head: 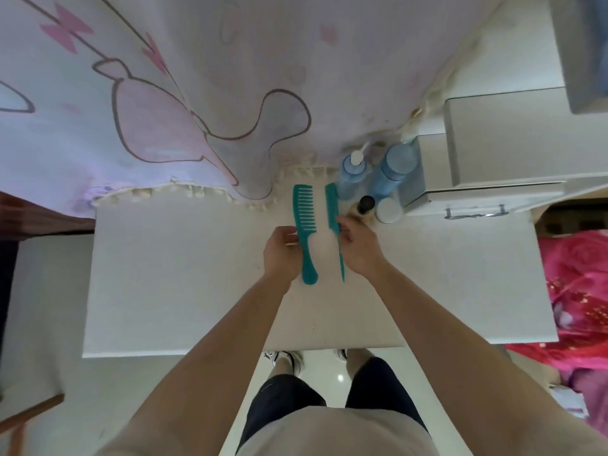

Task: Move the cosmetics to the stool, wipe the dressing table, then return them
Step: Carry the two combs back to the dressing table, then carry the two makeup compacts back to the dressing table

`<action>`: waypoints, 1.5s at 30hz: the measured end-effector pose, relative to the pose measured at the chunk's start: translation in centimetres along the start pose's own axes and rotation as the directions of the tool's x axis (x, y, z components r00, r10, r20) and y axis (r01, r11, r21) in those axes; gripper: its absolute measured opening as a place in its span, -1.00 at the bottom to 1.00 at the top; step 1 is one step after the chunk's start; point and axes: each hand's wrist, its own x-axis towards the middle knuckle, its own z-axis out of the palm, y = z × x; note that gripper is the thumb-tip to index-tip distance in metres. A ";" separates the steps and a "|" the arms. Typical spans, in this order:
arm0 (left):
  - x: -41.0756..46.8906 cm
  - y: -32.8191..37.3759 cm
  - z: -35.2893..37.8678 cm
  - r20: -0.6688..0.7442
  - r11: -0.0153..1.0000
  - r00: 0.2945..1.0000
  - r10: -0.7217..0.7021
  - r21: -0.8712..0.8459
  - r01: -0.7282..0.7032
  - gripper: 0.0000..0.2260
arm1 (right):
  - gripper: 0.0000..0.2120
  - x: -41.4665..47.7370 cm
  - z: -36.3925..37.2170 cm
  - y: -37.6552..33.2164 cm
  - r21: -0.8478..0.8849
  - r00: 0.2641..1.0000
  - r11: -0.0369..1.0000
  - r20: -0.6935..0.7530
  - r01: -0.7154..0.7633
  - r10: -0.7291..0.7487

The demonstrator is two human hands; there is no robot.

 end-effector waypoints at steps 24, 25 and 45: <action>-17.9 2.7 -25.8 -0.586 0.711 0.469 0.661 0.689 -0.142 -0.60 | -0.72 -9.6 3.0 -23.3 0.033 0.579 0.579 -0.076 0.815 -0.812; -19.8 1.9 -27.0 -0.635 0.734 0.439 0.635 0.673 -0.088 -0.58 | -0.70 -10.6 4.4 -24.6 0.035 0.520 0.519 -0.042 0.854 -0.853; -53.6 -31.6 -49.9 -0.956 0.765 -0.008 0.294 0.230 0.601 -0.44 | -0.42 -48.4 44.1 -38.1 0.228 -0.419 -0.362 0.298 0.904 -0.858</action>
